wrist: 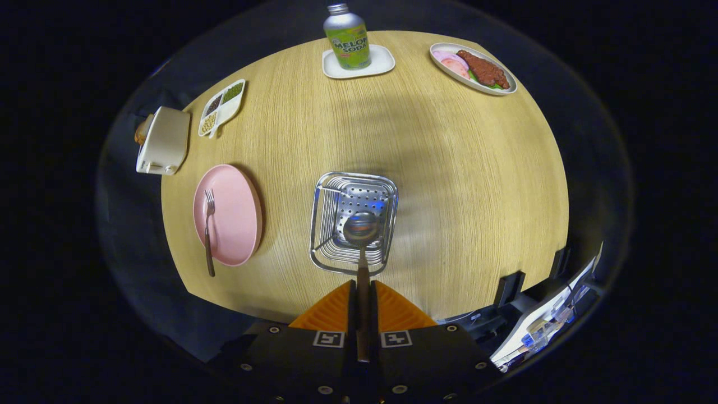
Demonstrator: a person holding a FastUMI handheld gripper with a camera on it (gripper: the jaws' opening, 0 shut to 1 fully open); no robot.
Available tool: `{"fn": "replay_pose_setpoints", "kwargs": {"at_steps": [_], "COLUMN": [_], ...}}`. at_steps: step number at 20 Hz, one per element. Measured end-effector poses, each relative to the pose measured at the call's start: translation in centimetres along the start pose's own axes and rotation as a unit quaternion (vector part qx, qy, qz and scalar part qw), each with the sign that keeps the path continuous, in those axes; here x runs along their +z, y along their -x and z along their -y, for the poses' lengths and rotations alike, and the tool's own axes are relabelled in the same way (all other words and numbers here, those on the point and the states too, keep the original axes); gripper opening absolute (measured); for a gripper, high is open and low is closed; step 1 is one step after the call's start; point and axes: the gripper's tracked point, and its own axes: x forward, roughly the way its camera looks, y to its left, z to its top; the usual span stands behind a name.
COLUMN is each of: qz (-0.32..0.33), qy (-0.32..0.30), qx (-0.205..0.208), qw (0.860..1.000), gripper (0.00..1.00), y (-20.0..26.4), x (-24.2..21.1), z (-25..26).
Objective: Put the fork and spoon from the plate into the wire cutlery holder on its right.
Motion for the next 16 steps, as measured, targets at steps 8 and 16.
{"fn": "replay_pose_setpoints", "kwargs": {"at_steps": [8, 16], "qz": [0.137, 0.346], "qy": [-0.008, 0.016], "qx": [-0.005, 0.004], "qw": [0.991, 0.938], "gripper": [0.23, 0.69], "y": [1.4, 6.1], "x": [4.0, 8.8], "z": [-0.7, -3.9]}}
